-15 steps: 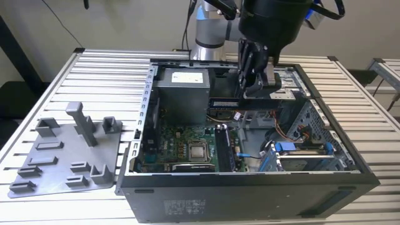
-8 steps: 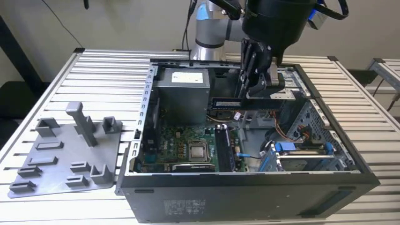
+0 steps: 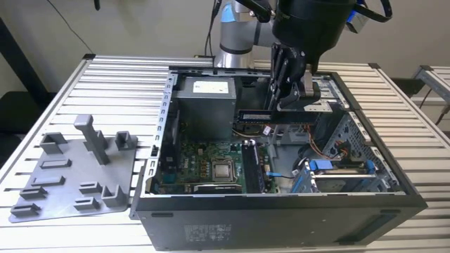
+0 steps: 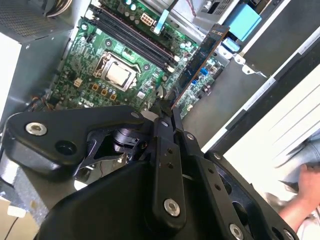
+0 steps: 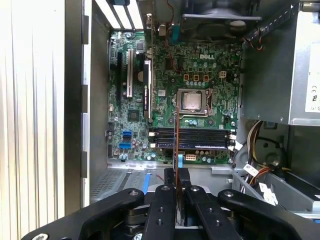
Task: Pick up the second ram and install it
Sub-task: 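Pick up the second ram and move it above second insertion slot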
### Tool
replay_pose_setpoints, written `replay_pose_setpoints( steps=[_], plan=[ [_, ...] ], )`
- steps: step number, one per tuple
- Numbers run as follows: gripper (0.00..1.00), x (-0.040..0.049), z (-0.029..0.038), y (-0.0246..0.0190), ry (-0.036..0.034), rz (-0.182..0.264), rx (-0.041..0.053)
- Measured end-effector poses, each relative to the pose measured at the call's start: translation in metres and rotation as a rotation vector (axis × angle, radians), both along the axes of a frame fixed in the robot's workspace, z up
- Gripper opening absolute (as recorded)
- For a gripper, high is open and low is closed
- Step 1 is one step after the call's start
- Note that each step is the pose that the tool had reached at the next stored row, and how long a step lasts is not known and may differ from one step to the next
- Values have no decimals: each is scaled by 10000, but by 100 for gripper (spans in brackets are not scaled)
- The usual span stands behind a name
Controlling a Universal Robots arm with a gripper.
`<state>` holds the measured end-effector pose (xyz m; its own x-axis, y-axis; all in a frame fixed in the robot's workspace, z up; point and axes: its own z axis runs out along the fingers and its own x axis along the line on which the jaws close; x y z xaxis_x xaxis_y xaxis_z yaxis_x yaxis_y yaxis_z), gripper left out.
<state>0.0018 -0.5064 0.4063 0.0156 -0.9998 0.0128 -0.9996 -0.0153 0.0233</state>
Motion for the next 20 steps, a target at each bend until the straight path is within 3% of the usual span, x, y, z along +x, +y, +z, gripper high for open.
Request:
replay_pose_setpoints(
  steps=[6, 20],
  plan=[
    [14, -6, -1, 51, 0, -42, 1],
    [14, -37, -3, 289, 1, -97, 0]
  ],
)
